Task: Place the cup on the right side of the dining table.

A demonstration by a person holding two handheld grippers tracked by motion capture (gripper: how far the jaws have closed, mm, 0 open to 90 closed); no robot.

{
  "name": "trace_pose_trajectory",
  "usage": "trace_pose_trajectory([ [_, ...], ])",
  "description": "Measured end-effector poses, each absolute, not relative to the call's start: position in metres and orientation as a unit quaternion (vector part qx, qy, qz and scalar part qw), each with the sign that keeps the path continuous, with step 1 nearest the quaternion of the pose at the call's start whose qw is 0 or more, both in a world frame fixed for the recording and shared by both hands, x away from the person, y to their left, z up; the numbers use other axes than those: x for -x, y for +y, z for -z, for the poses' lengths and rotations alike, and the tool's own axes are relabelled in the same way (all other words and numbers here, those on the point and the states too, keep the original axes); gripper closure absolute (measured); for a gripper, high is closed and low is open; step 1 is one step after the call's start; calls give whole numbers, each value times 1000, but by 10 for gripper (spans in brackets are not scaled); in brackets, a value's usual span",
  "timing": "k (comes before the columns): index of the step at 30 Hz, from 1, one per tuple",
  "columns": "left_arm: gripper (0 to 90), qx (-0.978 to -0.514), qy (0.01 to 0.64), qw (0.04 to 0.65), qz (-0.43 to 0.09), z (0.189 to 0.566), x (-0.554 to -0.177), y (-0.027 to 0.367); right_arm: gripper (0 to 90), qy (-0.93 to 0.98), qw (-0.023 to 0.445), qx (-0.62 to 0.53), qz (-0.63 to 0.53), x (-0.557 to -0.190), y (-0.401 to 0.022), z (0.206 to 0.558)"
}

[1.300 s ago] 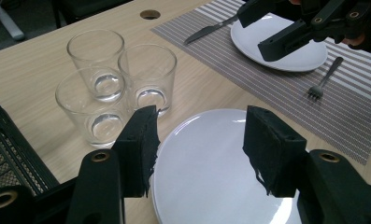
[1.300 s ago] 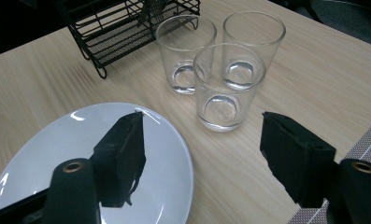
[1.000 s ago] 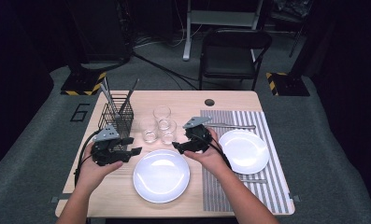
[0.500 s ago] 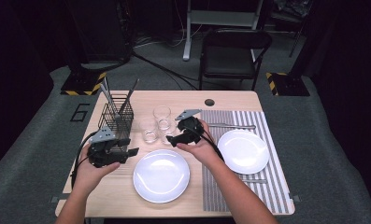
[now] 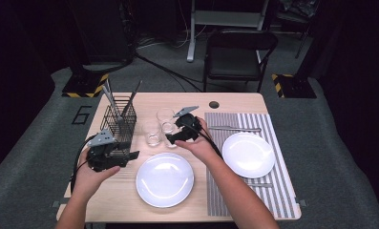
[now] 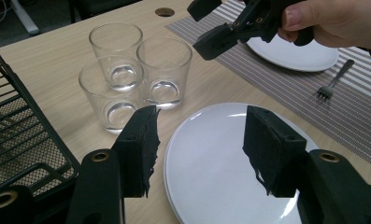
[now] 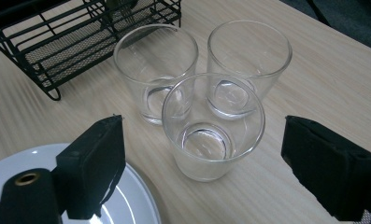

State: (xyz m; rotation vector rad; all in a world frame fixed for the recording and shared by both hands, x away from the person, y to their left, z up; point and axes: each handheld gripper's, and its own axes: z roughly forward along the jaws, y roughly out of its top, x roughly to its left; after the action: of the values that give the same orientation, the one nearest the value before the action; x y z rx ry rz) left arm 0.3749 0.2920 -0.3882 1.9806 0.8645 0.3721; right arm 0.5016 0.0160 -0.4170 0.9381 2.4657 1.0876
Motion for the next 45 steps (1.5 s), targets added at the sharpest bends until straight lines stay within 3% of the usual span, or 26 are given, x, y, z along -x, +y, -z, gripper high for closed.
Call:
trace_pose_trajectory([
  [30,448,-797,359,461,-151,390,-376,301,92,851,137,-372,-344,-533,42,460],
  [45,448,-796,363,461,-150,391,-376,303,146,848,140,-375,-349,-537,47,466],
])
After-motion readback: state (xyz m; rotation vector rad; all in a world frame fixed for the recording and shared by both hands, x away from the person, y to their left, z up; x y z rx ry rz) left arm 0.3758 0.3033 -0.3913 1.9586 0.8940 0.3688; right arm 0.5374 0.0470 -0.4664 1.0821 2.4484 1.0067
